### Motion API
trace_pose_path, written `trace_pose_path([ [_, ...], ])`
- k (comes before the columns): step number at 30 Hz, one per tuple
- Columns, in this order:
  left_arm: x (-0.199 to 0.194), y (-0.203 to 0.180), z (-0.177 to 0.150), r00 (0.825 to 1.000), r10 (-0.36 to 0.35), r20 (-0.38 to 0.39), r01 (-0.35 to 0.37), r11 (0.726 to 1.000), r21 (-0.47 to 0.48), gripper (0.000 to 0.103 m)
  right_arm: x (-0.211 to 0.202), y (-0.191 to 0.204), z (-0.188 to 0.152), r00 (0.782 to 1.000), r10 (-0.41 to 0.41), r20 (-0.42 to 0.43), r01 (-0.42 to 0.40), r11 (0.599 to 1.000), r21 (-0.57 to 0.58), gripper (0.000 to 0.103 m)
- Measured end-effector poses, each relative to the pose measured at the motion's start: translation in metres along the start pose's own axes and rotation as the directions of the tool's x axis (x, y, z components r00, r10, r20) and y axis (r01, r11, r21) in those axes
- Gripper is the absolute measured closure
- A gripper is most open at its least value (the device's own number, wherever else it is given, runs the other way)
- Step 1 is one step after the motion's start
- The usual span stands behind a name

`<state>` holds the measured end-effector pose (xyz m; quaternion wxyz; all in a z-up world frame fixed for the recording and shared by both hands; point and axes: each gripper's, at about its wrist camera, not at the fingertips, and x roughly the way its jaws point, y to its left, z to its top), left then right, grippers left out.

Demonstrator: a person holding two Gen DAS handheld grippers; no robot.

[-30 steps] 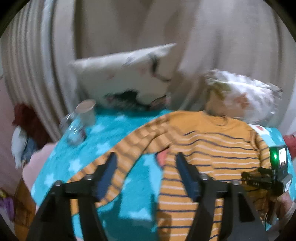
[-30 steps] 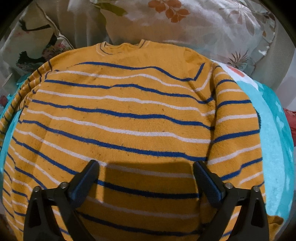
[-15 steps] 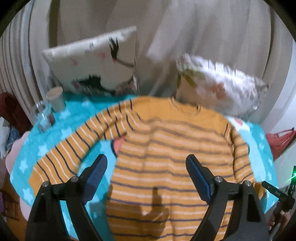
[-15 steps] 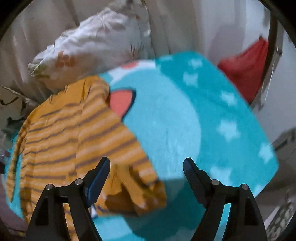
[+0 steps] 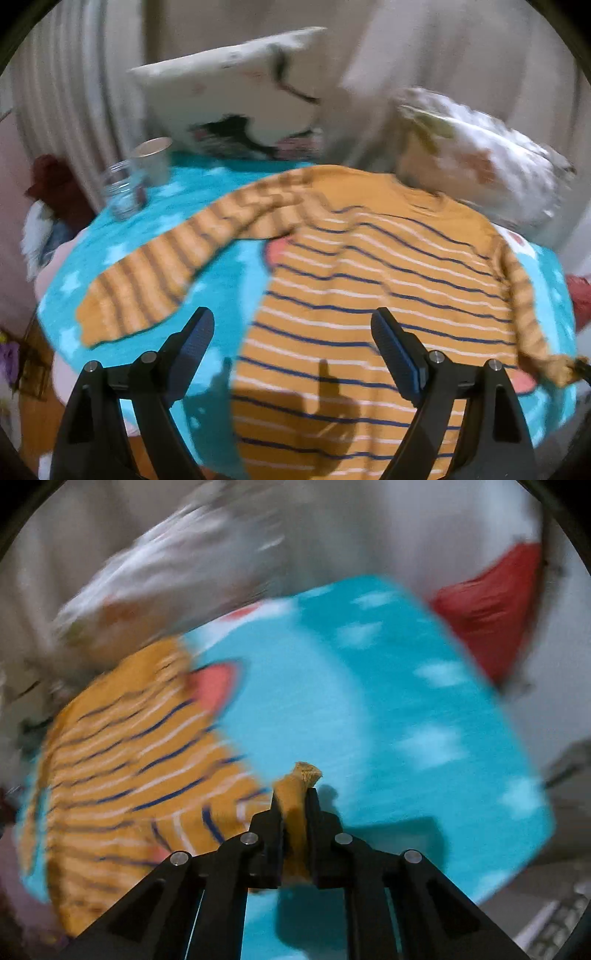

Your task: Fold small clothes

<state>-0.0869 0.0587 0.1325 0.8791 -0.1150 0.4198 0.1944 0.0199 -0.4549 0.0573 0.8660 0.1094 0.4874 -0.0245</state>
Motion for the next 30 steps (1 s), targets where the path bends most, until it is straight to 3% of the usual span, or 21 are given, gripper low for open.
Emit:
trace_pose_path([
  [3, 0.004, 0.023, -0.002, 0.999, 0.043, -0.02, -0.044, 0.997, -0.06, 0.017, -0.004, -0.049, 0.013, 0.967, -0.254, 0.037, 0.251, 0.966, 0.066, 0.088],
  [4, 0.006, 0.03, -0.004, 0.998, 0.055, -0.031, -0.057, 0.995, -0.078, 0.017, -0.006, -0.06, 0.015, 0.958, -0.285, 0.038, 0.28, 0.954, 0.102, 0.086],
  [5, 0.006, 0.033, -0.005, 0.997, 0.061, -0.036, -0.064, 0.994, -0.086, 0.017, -0.009, -0.07, 0.015, 0.954, -0.296, 0.041, 0.288, 0.947, 0.139, 0.07],
  [6, 0.007, 0.035, -0.007, 0.997, 0.068, -0.041, -0.072, 0.993, -0.094, 0.017, -0.014, -0.08, 0.014, 0.957, -0.288, 0.047, 0.276, 0.945, 0.177, 0.058],
  [7, 0.007, 0.036, -0.008, 0.996, 0.071, -0.046, -0.075, 0.993, -0.096, 0.017, -0.021, -0.087, 0.009, 0.962, -0.267, 0.061, 0.248, 0.944, 0.218, 0.038],
  [11, 0.013, 0.023, -0.012, 0.996, 0.057, -0.068, -0.062, 0.996, -0.069, 0.017, -0.022, -0.098, -0.012, 0.992, -0.109, 0.066, 0.085, 0.95, 0.3, 0.035],
  [14, 0.015, 0.005, -0.014, 0.997, 0.034, -0.075, -0.036, 0.999, -0.028, 0.017, -0.014, -0.102, -0.034, 0.998, 0.033, 0.061, -0.054, 0.915, 0.399, 0.035],
  [16, 0.016, -0.007, -0.014, 0.997, 0.02, -0.073, -0.02, 1.0, 0.002, 0.017, -0.008, -0.099, -0.039, 0.995, 0.08, 0.065, -0.1, 0.887, 0.45, 0.035],
  [20, 0.017, -0.027, -0.015, 0.997, -0.017, -0.079, 0.019, 0.999, 0.033, 0.017, -0.008, -0.069, -0.014, 0.996, 0.058, 0.069, -0.081, 0.91, 0.407, 0.034],
  [24, 0.019, -0.041, -0.018, 0.994, -0.059, -0.09, 0.063, 0.997, 0.051, 0.017, 0.026, -0.047, 0.014, 0.996, -0.035, -0.078, 0.062, 0.921, 0.385, 0.029],
  [25, 0.019, -0.044, -0.019, 0.994, -0.065, -0.092, 0.071, 0.996, 0.058, 0.017, 0.041, -0.042, 0.018, 0.993, -0.048, -0.111, 0.087, 0.919, 0.386, 0.029],
  [26, 0.018, -0.046, -0.021, 0.993, -0.068, -0.092, 0.075, 0.995, 0.065, 0.017, 0.052, -0.039, 0.019, 0.988, -0.062, -0.139, 0.111, 0.919, 0.379, 0.038],
  [28, 0.017, -0.046, -0.023, 0.994, -0.067, -0.091, 0.073, 0.995, 0.072, 0.017, 0.072, -0.035, 0.02, 0.98, -0.074, -0.186, 0.14, 0.917, 0.372, 0.064],
  [29, 0.017, -0.044, -0.024, 0.994, -0.061, -0.09, 0.068, 0.995, 0.07, 0.017, 0.071, -0.033, 0.022, 0.982, -0.085, -0.169, 0.143, 0.92, 0.365, 0.088],
  [30, 0.017, -0.042, -0.024, 0.994, -0.056, -0.091, 0.062, 0.996, 0.064, 0.017, 0.069, -0.029, 0.026, 0.986, -0.075, -0.15, 0.123, 0.931, 0.344, 0.093],
])
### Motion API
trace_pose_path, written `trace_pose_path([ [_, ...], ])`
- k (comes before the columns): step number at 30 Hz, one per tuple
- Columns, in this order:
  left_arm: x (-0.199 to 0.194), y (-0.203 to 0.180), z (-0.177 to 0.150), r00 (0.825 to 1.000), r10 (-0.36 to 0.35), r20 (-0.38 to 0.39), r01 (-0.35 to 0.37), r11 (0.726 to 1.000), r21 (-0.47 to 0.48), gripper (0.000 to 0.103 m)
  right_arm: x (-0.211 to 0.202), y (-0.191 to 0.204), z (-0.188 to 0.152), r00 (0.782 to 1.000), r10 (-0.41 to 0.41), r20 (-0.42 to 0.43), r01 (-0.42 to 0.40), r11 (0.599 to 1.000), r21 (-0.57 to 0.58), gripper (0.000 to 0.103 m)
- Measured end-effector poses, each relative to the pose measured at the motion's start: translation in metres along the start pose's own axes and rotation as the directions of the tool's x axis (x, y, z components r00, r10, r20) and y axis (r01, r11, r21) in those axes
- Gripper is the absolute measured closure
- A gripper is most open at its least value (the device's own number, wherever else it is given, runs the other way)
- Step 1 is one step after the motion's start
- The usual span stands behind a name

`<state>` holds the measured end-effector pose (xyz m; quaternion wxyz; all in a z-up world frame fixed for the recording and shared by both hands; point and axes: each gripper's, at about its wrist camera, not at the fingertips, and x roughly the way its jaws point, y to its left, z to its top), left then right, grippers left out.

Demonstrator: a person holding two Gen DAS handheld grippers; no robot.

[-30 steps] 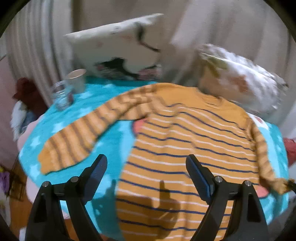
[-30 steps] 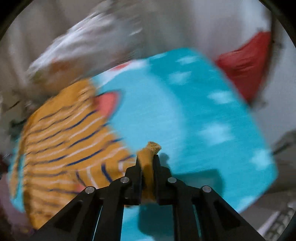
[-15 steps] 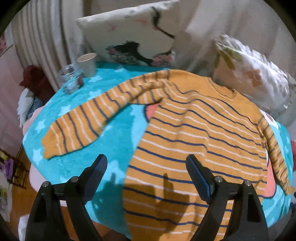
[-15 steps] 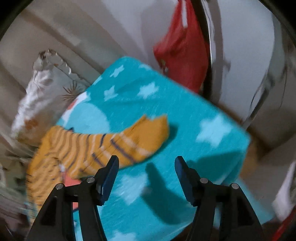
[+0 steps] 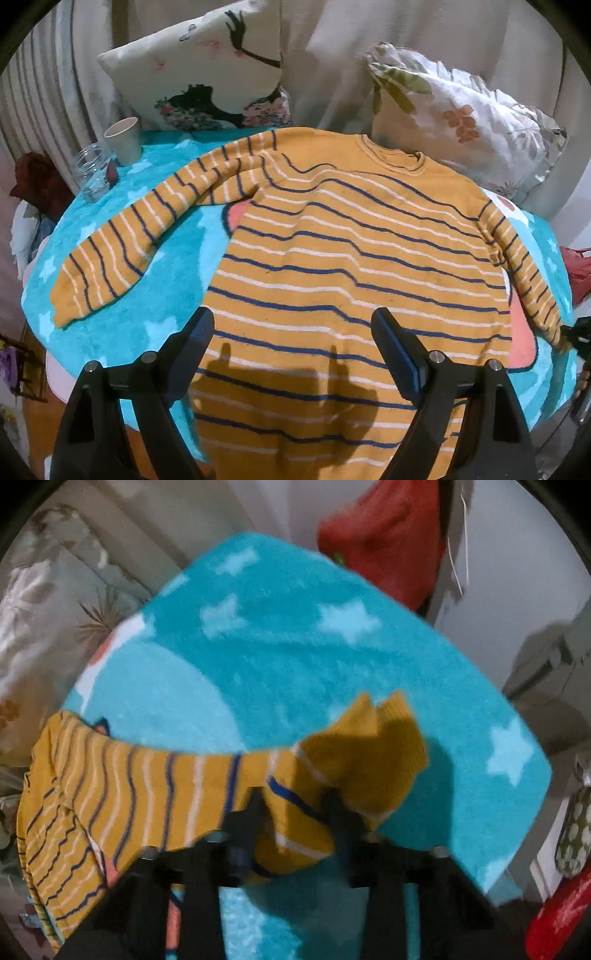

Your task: Fold small clothes

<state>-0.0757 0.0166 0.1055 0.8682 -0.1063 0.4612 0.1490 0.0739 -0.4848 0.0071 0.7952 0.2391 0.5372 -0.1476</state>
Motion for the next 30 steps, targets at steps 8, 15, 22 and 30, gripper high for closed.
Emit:
trace_pose_path([
  [8, -0.002, 0.004, 0.013, 1.0, -0.005, 0.005, 0.005, 0.999, -0.038, 0.017, -0.098, 0.002, 0.032, 0.93, 0.281, 0.238, -0.264, 0.959, -0.103, 0.094],
  [15, 0.005, -0.023, 0.013, 0.999, -0.029, -0.014, 0.029, 0.999, 0.023, 0.017, -0.07, -0.066, -0.005, 0.947, 0.277, 0.164, -0.283, 0.959, 0.013, 0.092],
  [22, 0.007, -0.044, 0.013, 0.999, -0.032, -0.021, 0.034, 0.997, 0.063, 0.017, -0.024, -0.122, -0.056, 0.961, 0.27, 0.063, -0.277, 0.937, 0.212, 0.078],
  [30, 0.0, -0.047, 0.001, 0.999, -0.016, -0.03, 0.019, 0.995, 0.102, 0.017, -0.022, -0.088, -0.046, 0.937, 0.34, 0.083, -0.349, 0.923, 0.162, 0.036],
])
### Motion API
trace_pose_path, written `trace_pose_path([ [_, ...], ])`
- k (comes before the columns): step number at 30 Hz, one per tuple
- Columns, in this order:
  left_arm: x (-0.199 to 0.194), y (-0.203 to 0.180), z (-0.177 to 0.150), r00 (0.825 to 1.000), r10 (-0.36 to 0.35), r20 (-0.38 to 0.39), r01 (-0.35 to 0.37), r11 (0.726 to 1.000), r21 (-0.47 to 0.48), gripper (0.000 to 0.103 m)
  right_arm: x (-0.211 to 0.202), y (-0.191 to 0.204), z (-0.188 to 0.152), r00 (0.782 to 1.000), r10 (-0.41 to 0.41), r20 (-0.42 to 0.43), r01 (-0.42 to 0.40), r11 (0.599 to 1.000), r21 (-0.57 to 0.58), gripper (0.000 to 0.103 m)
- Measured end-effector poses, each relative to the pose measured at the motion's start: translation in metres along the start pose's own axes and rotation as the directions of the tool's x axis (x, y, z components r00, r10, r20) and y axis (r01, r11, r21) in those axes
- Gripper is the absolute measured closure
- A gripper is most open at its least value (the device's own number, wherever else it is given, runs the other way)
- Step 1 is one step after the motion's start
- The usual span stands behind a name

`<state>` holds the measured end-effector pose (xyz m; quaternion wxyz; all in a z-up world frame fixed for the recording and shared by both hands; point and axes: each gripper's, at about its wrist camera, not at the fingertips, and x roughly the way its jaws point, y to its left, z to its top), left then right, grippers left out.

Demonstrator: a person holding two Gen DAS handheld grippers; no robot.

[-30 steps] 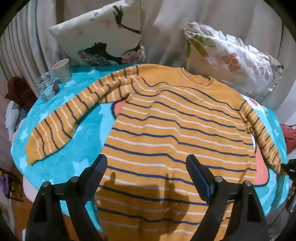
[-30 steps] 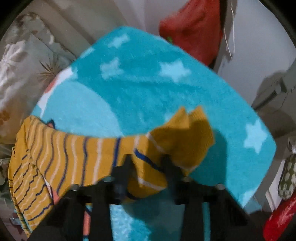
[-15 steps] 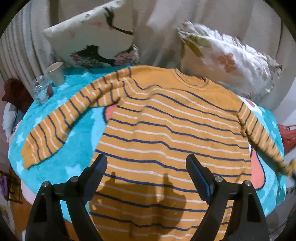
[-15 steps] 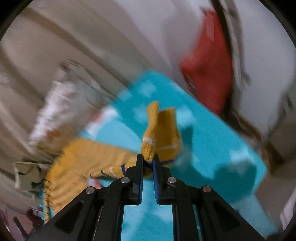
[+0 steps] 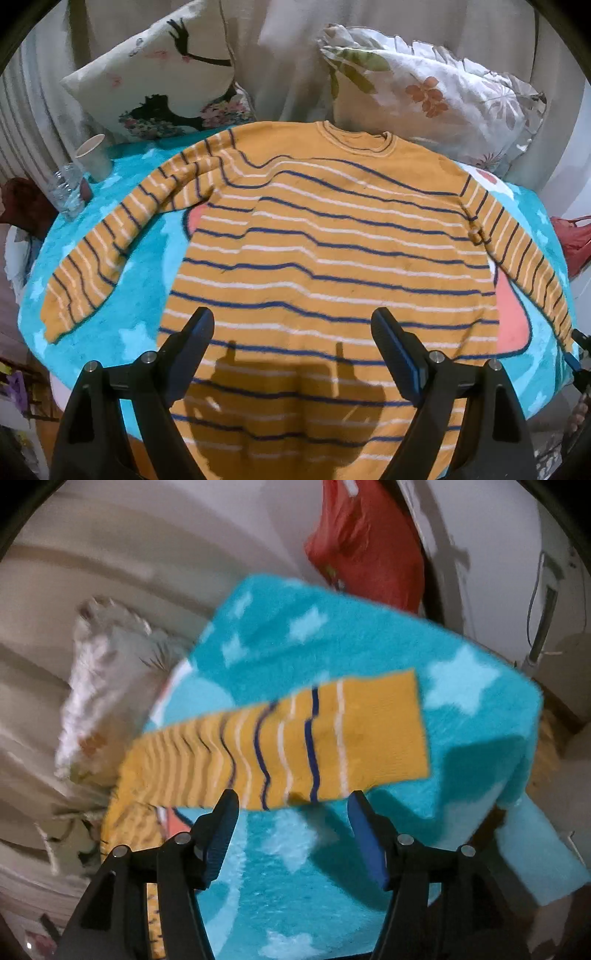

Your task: Fold small clothes

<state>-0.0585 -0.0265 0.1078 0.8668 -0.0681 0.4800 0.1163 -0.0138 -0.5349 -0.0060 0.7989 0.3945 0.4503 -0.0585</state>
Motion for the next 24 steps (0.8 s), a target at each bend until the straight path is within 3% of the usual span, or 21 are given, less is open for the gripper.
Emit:
trace_pose_path([
  [3, -0.003, 0.015, -0.003, 1.0, 0.024, 0.01, -0.024, 1.0, -0.01, 0.017, 0.024, 0.003, -0.001, 0.999, -0.036, -0.01, 0.036, 0.999, 0.018, 0.037],
  [4, -0.003, 0.022, -0.001, 1.0, 0.027, 0.011, -0.027, 0.999, -0.021, 0.017, 0.025, 0.005, 0.003, 0.998, -0.056, 0.036, 0.055, 0.998, 0.02, 0.039],
  [6, -0.003, 0.037, 0.003, 1.0, 0.019, 0.016, -0.018, 0.998, -0.058, 0.017, 0.03, 0.004, 0.014, 0.992, -0.102, 0.07, 0.1, 0.994, 0.035, 0.058],
  [7, -0.004, 0.044, 0.006, 1.0, 0.009, 0.022, -0.007, 0.997, -0.073, 0.017, 0.035, 0.004, 0.022, 0.989, -0.128, 0.078, 0.124, 0.991, 0.049, 0.081],
  [8, -0.006, 0.053, 0.008, 0.999, 0.004, 0.032, -0.001, 0.997, -0.08, 0.017, 0.04, 0.005, 0.028, 0.988, -0.138, 0.073, 0.134, 0.989, 0.059, 0.091],
  [11, -0.015, 0.08, 0.012, 0.997, 0.032, 0.075, -0.026, 0.996, -0.085, 0.017, 0.034, 0.026, 0.042, 0.979, -0.173, 0.105, 0.169, 0.984, 0.049, 0.092],
  [15, -0.013, 0.134, 0.016, 0.995, 0.068, 0.079, -0.056, 0.987, -0.151, 0.017, 0.011, 0.122, 0.036, 0.972, -0.142, 0.189, 0.177, 0.967, -0.184, 0.092],
  [18, -0.004, 0.179, 0.017, 0.998, 0.045, 0.05, -0.032, 0.972, -0.233, 0.017, 0.013, 0.204, 0.012, 0.981, -0.071, 0.179, 0.132, 0.924, -0.359, 0.092],
  [21, 0.0, 0.217, 0.016, 0.998, 0.045, 0.048, -0.029, 0.958, -0.284, 0.017, 0.039, 0.298, -0.036, 0.995, 0.022, 0.098, 0.034, 0.849, -0.527, 0.092],
  [24, 0.002, 0.248, 0.012, 0.998, 0.048, 0.048, -0.031, 0.951, -0.308, 0.017, 0.075, 0.365, -0.089, 0.999, 0.04, 0.02, -0.017, 0.763, -0.646, 0.092],
])
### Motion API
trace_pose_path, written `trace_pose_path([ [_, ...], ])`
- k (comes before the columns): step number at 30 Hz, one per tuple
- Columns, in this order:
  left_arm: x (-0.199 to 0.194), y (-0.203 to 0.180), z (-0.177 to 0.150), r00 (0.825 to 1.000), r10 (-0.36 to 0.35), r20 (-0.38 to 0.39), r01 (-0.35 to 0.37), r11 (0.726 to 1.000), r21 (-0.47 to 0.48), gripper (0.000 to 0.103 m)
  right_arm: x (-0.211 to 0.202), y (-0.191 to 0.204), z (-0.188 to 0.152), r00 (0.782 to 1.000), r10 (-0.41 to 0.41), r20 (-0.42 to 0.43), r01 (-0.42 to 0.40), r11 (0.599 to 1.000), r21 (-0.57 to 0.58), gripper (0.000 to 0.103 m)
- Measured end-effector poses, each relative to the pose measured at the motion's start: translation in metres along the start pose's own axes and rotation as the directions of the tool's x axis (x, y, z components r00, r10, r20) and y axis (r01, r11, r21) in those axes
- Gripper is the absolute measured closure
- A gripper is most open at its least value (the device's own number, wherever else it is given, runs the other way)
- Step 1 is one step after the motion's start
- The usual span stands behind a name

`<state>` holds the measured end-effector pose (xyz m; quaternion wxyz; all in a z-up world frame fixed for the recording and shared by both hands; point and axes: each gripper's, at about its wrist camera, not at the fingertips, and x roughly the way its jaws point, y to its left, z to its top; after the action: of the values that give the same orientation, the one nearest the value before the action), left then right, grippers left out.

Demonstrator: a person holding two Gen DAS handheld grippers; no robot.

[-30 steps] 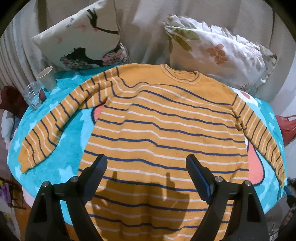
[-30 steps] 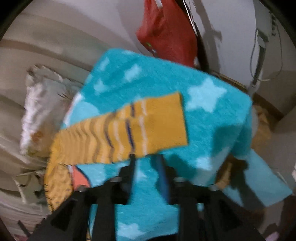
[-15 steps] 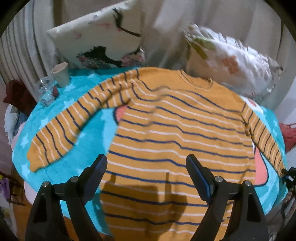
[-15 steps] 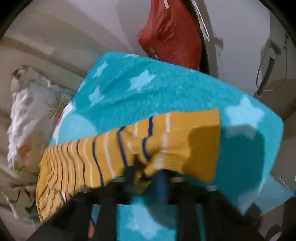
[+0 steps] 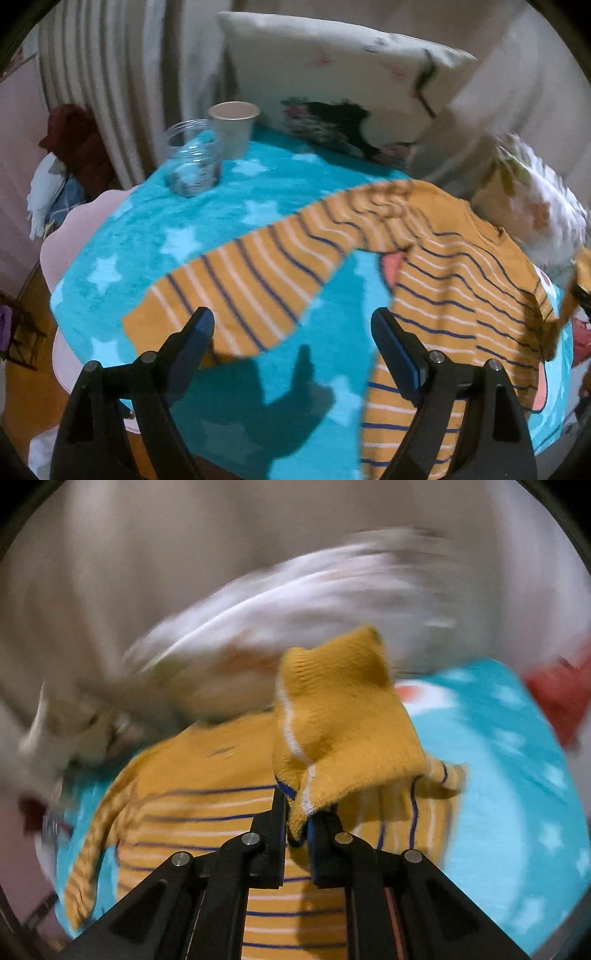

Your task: Fold small clothes

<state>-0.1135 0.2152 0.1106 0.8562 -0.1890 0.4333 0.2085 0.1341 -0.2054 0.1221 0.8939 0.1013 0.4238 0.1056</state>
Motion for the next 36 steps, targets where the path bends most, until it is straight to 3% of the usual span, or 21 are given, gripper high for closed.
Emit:
trace_pose_path([
  [4, 0.007, 0.036, 0.003, 1.0, 0.004, -0.006, -0.004, 1.0, -0.023, 0.017, 0.067, 0.113, -0.016, 0.994, 0.054, -0.096, -0.071, 0.981, -0.18, 0.092],
  [9, 0.012, 0.071, 0.003, 1.0, 0.018, -0.02, -0.019, 0.998, -0.052, 0.017, 0.145, 0.204, -0.05, 0.976, -0.014, -0.217, -0.06, 0.942, -0.33, 0.092],
  [12, 0.012, 0.091, 0.005, 1.0, 0.027, -0.015, -0.028, 0.996, -0.082, 0.017, 0.168, 0.225, -0.063, 0.967, -0.104, -0.233, -0.005, 0.906, -0.423, 0.089],
  [15, 0.012, 0.109, 0.008, 0.999, 0.039, -0.009, -0.04, 0.992, -0.118, 0.017, 0.164, 0.254, -0.079, 0.973, -0.123, -0.195, 0.004, 0.854, -0.52, 0.077],
  [17, 0.011, 0.122, 0.011, 0.999, 0.054, -0.003, -0.054, 0.988, -0.146, 0.017, 0.156, 0.273, -0.09, 0.976, -0.088, -0.199, -0.045, 0.812, -0.582, 0.056],
  [20, 0.009, 0.14, 0.014, 0.997, 0.079, 0.008, -0.076, 0.979, -0.19, 0.017, 0.144, 0.303, -0.111, 0.983, -0.07, -0.167, -0.065, 0.726, -0.684, 0.049],
  [21, 0.008, 0.146, 0.014, 0.996, 0.088, 0.012, -0.083, 0.975, -0.204, 0.017, 0.139, 0.31, -0.115, 0.983, -0.049, -0.179, -0.09, 0.718, -0.69, 0.049],
  [25, 0.002, 0.173, 0.012, 0.99, 0.139, 0.023, -0.128, 0.955, -0.267, 0.017, 0.117, 0.322, -0.121, 0.97, 0.033, -0.24, -0.184, 0.748, -0.638, 0.049],
  [27, 0.0, 0.186, 0.01, 0.987, 0.163, 0.017, -0.151, 0.943, -0.296, 0.017, 0.1, 0.33, -0.129, 0.956, 0.084, -0.28, -0.251, 0.728, -0.638, 0.049],
  [30, -0.002, 0.202, 0.006, 0.982, 0.191, 0.006, -0.177, 0.924, -0.338, 0.017, 0.084, 0.361, -0.158, 0.917, 0.155, -0.366, -0.375, 0.647, -0.664, 0.047],
  [32, -0.006, 0.212, 0.002, 0.978, 0.208, 0.003, -0.193, 0.914, -0.357, 0.017, 0.074, 0.385, -0.185, 0.876, 0.199, -0.439, -0.468, 0.565, -0.679, 0.041],
  [34, -0.011, 0.222, -0.001, 0.973, 0.231, 0.002, -0.214, 0.902, -0.376, 0.017, 0.064, 0.41, -0.217, 0.844, 0.216, -0.492, -0.532, 0.462, -0.71, 0.038],
  [35, -0.012, 0.226, -0.003, 0.971, 0.24, 0.001, -0.221, 0.896, -0.385, 0.017, 0.06, 0.419, -0.23, 0.836, 0.214, -0.505, -0.546, 0.418, -0.726, 0.037],
  [36, -0.014, 0.231, -0.005, 0.969, 0.248, -0.001, -0.228, 0.889, -0.396, 0.017, 0.057, 0.431, -0.25, 0.832, 0.205, -0.515, -0.554, 0.35, -0.756, 0.037],
])
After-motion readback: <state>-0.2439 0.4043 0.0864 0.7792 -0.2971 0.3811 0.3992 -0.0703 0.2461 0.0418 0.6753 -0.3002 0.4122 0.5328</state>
